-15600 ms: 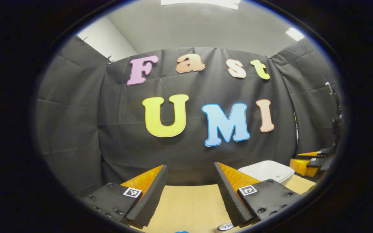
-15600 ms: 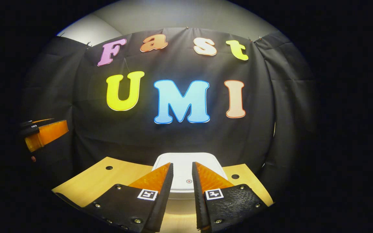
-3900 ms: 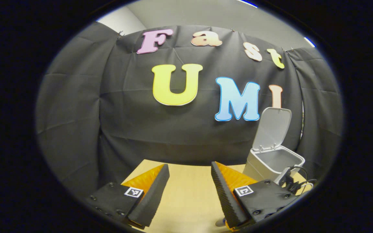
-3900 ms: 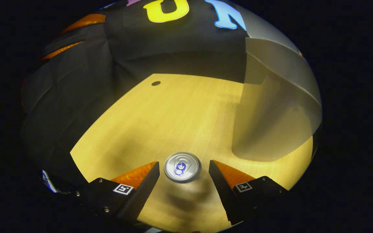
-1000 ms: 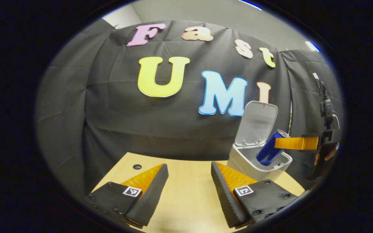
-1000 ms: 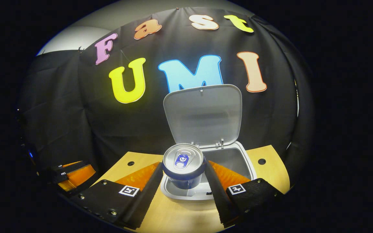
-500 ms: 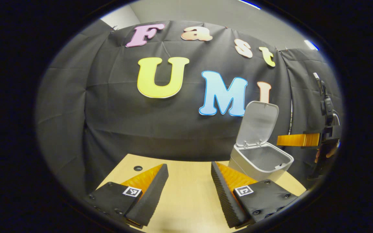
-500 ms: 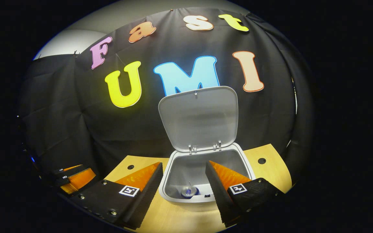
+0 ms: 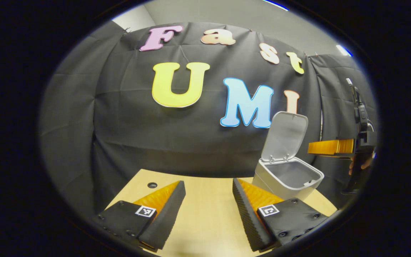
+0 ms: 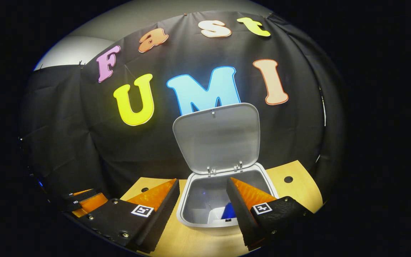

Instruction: Press the lid of the desktop garbage bin to open it, pick up the crumpled paper on the desktop and throw it into the bin, then pick up the pop can on the desktop and drop it into the bin, and finally close the garbage bin lid.

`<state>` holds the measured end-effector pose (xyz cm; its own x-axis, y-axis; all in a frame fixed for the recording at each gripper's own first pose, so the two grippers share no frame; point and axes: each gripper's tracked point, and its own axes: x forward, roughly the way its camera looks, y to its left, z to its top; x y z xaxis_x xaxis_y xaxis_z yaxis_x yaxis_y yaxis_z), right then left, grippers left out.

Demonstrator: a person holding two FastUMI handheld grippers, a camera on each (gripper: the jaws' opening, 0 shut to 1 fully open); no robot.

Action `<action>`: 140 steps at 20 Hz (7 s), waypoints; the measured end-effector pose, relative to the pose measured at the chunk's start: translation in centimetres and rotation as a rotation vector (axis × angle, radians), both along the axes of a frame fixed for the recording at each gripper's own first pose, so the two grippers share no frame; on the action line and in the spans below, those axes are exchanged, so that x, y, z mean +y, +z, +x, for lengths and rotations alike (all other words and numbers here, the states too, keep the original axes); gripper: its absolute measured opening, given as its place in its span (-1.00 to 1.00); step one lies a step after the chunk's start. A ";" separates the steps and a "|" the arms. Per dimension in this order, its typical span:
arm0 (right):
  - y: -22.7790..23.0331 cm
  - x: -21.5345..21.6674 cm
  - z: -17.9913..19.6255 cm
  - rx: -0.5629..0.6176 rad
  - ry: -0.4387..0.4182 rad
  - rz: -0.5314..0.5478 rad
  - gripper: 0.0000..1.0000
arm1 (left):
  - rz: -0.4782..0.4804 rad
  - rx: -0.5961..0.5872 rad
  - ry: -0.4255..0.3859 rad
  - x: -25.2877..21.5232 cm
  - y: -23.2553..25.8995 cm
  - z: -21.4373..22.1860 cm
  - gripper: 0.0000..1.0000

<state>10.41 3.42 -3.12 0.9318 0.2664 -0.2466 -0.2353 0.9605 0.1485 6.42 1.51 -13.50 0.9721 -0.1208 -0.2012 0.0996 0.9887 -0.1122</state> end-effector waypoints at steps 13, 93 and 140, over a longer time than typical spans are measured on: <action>4.0 -0.3 2.5 -0.109 -0.031 -0.037 0.70 | -0.003 0.016 -0.002 -0.1 -0.7 0.6 0.72; -7.7 -3.0 1.2 -0.073 -0.152 -0.209 0.78 | -0.075 0.068 0.034 -0.4 -3.9 0.9 0.84; 1.5 -2.5 -2.6 -0.319 -0.197 -0.162 0.87 | 0.003 -0.098 0.024 0.3 3.7 -0.5 0.84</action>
